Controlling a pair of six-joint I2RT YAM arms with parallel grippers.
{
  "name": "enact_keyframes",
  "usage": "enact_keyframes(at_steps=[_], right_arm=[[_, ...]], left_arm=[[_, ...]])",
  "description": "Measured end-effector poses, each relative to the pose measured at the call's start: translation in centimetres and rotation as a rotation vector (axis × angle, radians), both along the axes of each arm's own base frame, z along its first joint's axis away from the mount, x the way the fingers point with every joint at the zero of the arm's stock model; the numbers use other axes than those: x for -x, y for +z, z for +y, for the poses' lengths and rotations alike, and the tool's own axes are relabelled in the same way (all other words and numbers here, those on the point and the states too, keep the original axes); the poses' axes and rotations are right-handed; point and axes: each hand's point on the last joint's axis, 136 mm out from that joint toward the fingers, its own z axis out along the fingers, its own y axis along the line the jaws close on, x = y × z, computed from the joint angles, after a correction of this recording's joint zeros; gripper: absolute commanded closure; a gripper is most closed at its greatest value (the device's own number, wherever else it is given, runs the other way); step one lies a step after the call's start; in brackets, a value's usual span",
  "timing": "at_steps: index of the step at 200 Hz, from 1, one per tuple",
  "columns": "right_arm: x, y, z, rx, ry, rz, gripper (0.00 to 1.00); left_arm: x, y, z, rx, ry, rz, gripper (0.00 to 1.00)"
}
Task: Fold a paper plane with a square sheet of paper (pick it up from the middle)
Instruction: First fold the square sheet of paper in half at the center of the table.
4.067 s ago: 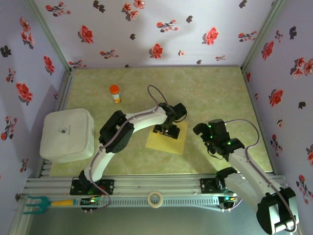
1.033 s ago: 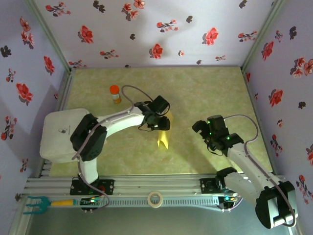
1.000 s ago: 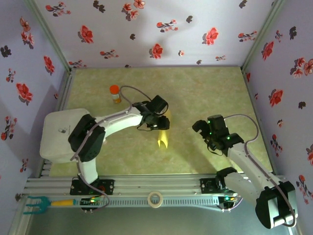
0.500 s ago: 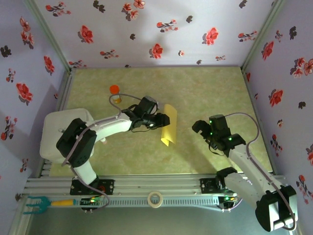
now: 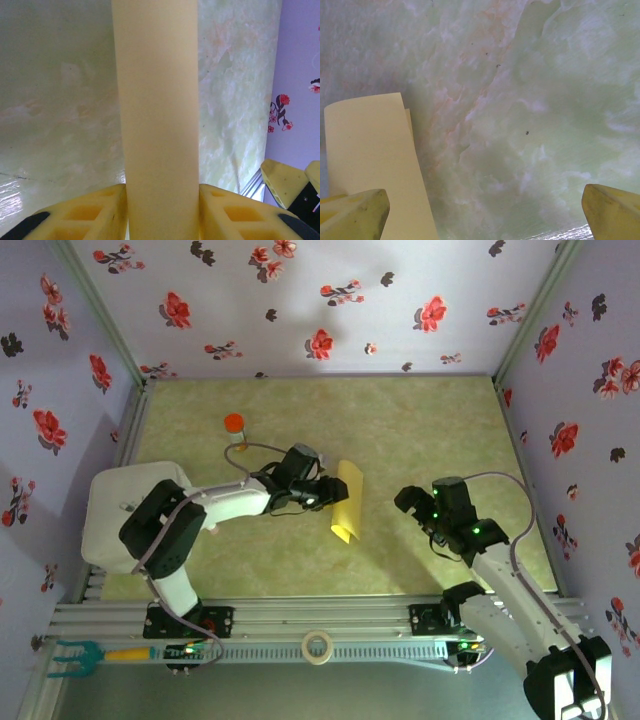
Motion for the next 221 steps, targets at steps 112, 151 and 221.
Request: enact_keyframes(at_steps=[112, 151, 221], right_arm=[[0.7, 0.6, -0.7, 0.067, 0.050, 0.022, 0.01], [0.3, 1.2, -0.8, 0.071, 0.054, 0.006, 0.01], [-0.8, 0.3, 1.2, -0.014, 0.100, 0.016, 0.01]], left_arm=[[0.2, -3.5, -0.3, -0.018, 0.001, 0.063, 0.60], [0.2, -3.8, -0.6, 0.013, -0.004, 0.067, 0.60], [0.4, -6.0, 0.6, 0.010, 0.032, 0.116, 0.58]])
